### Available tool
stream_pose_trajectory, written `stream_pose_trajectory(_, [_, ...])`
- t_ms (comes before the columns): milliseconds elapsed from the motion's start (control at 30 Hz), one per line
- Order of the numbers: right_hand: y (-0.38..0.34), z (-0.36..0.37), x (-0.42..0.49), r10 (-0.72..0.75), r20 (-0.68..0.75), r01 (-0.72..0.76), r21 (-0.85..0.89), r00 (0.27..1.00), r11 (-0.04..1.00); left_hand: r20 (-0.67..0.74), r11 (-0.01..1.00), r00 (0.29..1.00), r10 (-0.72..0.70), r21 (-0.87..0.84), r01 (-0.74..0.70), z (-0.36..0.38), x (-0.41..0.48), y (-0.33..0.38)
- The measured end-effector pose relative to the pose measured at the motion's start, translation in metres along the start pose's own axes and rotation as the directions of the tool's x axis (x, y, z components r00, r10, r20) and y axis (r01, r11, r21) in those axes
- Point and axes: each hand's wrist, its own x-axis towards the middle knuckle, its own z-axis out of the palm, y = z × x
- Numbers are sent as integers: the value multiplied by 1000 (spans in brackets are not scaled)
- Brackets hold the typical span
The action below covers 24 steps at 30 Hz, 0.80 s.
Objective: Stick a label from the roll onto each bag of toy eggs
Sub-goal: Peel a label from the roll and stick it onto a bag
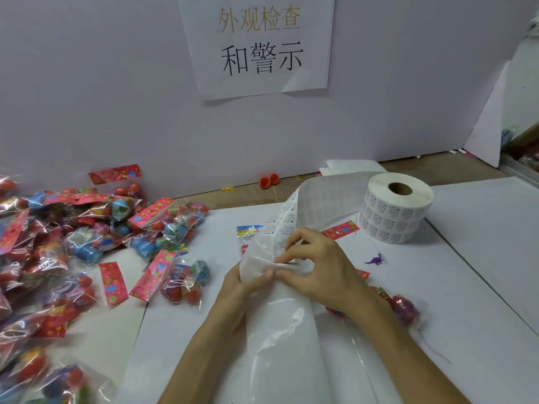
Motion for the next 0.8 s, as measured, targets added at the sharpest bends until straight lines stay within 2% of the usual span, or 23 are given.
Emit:
stream_pose_trajectory(233, [3,1,0,-10,-34,12,58,999,998,6,1000,1000,11,26,-11,1,1,-1])
stream_pose_trajectory(800, [6,-2,1,91,-4,-90,91,996,992,14,996,999,51,71,-52,0,3,-4])
